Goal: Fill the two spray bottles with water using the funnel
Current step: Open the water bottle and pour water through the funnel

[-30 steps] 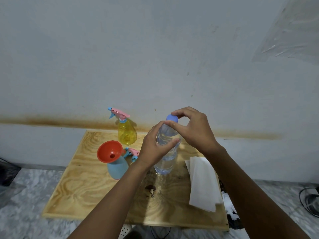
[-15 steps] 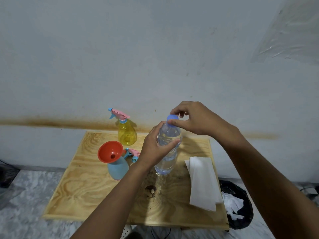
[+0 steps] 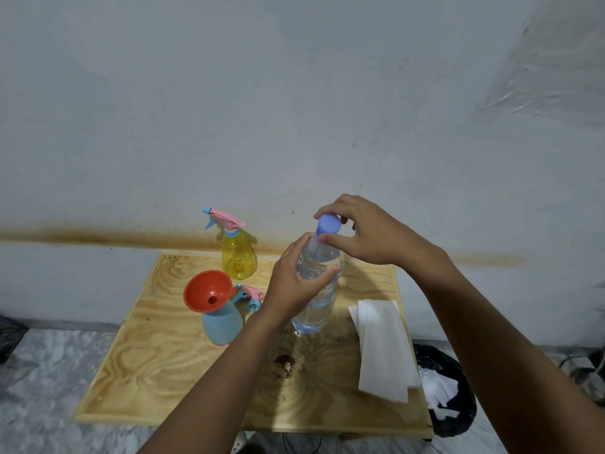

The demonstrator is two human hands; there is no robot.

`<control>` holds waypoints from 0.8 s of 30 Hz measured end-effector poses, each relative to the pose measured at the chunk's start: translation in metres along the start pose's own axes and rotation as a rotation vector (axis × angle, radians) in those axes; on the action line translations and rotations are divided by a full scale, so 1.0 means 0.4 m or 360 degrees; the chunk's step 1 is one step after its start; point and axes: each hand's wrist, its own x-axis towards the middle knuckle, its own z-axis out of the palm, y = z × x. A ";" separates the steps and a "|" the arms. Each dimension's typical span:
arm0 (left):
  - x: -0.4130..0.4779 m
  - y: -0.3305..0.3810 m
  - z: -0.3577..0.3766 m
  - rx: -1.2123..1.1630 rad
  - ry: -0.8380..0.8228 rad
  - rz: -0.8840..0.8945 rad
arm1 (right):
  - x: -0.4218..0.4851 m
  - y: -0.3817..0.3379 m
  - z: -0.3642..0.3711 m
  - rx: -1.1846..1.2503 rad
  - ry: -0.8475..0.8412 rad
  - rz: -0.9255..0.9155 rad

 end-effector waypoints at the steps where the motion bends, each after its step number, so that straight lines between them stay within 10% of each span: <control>1: 0.001 -0.002 0.000 -0.0004 0.0000 0.0000 | -0.002 0.000 -0.003 0.0130 0.0070 -0.0015; 8: -0.002 0.000 -0.005 0.0037 0.0016 -0.0022 | -0.139 0.098 0.100 0.0654 0.0702 0.0431; 24: -0.002 -0.010 -0.006 0.0138 -0.0007 -0.0064 | -0.282 0.284 0.662 0.0382 -0.0111 0.1139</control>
